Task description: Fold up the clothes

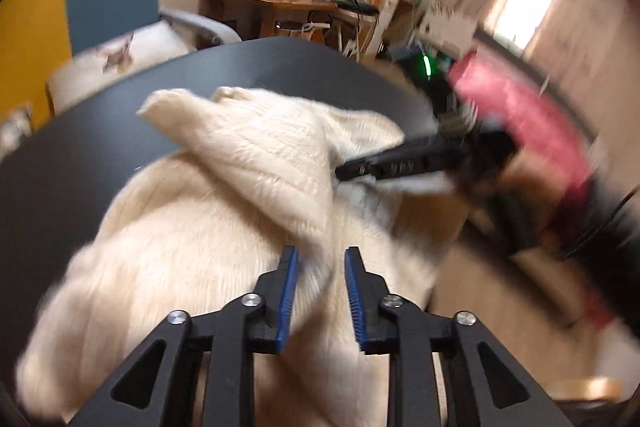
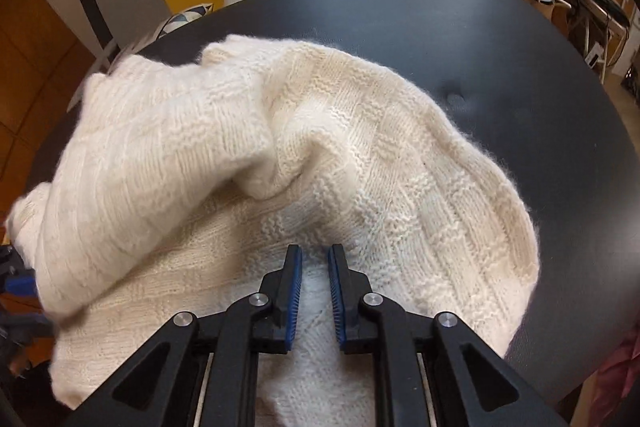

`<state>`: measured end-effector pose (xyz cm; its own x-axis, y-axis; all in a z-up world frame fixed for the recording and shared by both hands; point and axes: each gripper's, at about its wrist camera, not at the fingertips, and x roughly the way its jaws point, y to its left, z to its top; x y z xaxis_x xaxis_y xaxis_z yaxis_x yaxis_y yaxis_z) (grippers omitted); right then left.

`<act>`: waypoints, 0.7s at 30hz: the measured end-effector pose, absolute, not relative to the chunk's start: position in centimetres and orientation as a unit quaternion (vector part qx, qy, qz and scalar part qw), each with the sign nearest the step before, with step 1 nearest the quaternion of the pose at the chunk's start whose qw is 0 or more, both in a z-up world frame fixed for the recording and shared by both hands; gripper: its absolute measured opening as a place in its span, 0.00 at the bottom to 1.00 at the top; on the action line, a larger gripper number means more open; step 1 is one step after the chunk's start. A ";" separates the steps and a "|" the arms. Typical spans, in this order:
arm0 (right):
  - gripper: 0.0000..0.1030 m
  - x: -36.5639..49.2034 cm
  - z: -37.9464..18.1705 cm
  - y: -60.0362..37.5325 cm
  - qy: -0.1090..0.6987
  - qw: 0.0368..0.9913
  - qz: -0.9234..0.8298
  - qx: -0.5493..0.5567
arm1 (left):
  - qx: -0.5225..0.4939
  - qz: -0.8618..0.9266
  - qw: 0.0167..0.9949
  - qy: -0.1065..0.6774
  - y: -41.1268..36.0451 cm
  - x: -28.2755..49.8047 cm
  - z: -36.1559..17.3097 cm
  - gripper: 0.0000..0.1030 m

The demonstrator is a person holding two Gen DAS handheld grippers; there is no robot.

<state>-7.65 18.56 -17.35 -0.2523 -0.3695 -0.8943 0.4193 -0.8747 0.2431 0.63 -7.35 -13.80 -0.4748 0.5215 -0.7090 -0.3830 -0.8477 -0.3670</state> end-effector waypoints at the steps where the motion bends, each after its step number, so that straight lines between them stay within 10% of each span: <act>1: 0.17 -7.7 -17.3 18.6 0.019 0.251 -0.790 0.559 | -0.438 0.853 0.264 -0.102 -8.6 0.4 -13.3 0.39; 8: 0.25 -8.0 -16.5 17.6 0.067 0.239 -0.793 0.556 | -0.413 0.873 0.184 -0.184 -18.0 -4.0 -9.4 0.64; 21: 0.35 -11.6 -6.3 10.2 0.032 0.332 -0.785 0.521 | -0.491 0.851 0.156 -0.100 -16.8 -6.3 -17.1 0.63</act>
